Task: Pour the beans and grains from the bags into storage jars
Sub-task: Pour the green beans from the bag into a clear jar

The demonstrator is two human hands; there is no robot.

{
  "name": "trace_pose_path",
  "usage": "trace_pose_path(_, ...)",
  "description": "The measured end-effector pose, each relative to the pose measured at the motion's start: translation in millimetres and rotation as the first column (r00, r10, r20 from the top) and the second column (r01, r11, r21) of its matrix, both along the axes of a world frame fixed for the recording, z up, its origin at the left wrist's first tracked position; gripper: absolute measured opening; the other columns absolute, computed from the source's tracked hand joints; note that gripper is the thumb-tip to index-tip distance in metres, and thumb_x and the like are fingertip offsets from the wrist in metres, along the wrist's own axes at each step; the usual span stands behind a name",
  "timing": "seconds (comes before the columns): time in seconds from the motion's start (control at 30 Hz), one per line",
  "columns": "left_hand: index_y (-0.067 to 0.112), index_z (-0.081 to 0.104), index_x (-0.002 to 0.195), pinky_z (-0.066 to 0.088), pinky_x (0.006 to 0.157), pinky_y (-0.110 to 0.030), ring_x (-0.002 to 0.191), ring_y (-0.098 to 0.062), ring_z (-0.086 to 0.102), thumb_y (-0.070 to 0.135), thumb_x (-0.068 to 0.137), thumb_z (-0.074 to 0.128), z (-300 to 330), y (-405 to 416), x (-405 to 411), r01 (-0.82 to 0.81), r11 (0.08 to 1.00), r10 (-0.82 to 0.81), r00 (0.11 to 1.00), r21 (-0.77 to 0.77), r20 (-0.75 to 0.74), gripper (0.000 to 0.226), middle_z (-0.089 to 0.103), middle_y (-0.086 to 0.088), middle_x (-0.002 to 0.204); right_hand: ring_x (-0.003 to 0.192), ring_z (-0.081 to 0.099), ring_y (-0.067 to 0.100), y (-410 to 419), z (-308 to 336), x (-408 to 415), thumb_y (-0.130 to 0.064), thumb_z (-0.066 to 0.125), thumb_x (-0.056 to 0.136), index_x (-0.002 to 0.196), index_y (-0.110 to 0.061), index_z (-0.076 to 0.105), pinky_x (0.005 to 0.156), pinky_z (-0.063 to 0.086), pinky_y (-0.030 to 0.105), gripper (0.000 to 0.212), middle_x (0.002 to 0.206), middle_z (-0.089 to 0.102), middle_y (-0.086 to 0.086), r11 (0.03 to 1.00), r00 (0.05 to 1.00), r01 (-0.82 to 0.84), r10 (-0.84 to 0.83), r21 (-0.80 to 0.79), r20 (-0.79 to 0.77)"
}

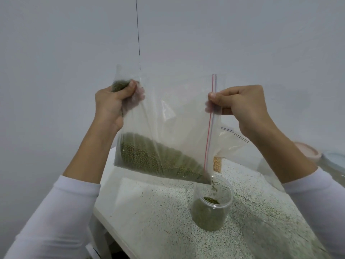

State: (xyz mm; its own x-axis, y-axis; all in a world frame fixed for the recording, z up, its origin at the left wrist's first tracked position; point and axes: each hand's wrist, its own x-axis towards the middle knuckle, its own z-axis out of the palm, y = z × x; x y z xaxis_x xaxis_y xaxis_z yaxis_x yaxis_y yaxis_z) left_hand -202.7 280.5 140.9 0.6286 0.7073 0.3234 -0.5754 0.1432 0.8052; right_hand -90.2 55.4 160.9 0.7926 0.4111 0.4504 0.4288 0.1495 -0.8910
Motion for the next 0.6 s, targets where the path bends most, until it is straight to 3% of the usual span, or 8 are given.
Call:
trace_pose_path(0.17, 0.005, 0.072, 0.063, 0.057, 0.062, -0.025, 0.059, -0.014, 0.068, -0.002, 0.084, 0.063, 2.5, -2.1, 1.7, 0.013, 1.000, -0.012, 0.999, 0.025, -0.034, 0.024, 0.069, -0.005, 0.062, 0.059, 0.068, 0.026, -0.4, -0.4, 0.1, -0.004, 0.075, 0.076, 0.070, 0.003, 0.070, 0.070, 0.060, 0.038, 0.011, 0.060, 0.069, 0.010, 0.999, 1.000, -0.014, 0.014, -0.035, 0.006)
trace_pose_path(0.27, 0.005, 0.072, 0.066, 0.057, 0.063, -0.024, 0.059, -0.012, 0.067, 0.000, 0.085, 0.063, 4.1, -1.4, 1.2, -0.013, 1.000, 0.013, 1.000, 0.007, 0.009, 0.022, 0.068, -0.003, 0.062, 0.061, 0.069, 0.027, -1.9, 2.7, 0.3, -0.005, 0.075, 0.077, 0.067, -0.001, 0.070, 0.072, 0.060, 0.040, 0.012, 0.059, 0.069, 0.009, 1.000, 1.000, 0.011, -0.011, 0.021, -0.001)
trace_pose_path(0.4, 0.007, 0.074, 0.059, 0.056, 0.062, -0.024, 0.060, -0.013, 0.068, -0.001, 0.085, 0.062, 2.3, -1.4, 0.9, 0.007, 0.999, -0.006, 1.000, 0.052, -0.029, 0.030, 0.068, -0.003, 0.062, 0.061, 0.069, 0.027, -2.3, 1.1, -1.4, -0.005, 0.075, 0.077, 0.071, 0.002, 0.070, 0.073, 0.060, 0.042, 0.011, 0.061, 0.069, 0.011, 1.000, 1.000, -0.011, 0.011, -0.026, 0.009)
trace_pose_path(0.5, 0.004, 0.072, 0.070, 0.056, 0.063, -0.023, 0.060, -0.012, 0.067, 0.001, 0.085, 0.063, -0.2, -1.6, -0.2, -0.004, 1.000, 0.004, 1.000, 0.013, 0.008, 0.018, 0.068, -0.003, 0.063, 0.061, 0.070, 0.027, -3.8, 0.0, -1.5, -0.006, 0.076, 0.076, 0.070, 0.001, 0.070, 0.072, 0.060, 0.040, 0.011, 0.062, 0.069, 0.011, 1.000, 1.000, 0.013, -0.013, 0.004, -0.007)
trace_pose_path(0.6, 0.007, 0.074, 0.061, 0.056, 0.063, -0.024, 0.061, -0.013, 0.068, 0.000, 0.084, 0.062, 1.5, -1.2, -1.0, 0.003, 0.999, -0.002, 1.000, 0.048, -0.019, 0.027, 0.069, -0.003, 0.063, 0.061, 0.069, 0.026, -3.5, -0.6, -2.8, -0.006, 0.075, 0.077, 0.070, 0.002, 0.070, 0.072, 0.060, 0.040, 0.011, 0.062, 0.069, 0.012, 1.000, 1.000, 0.003, -0.003, -0.011, 0.001)
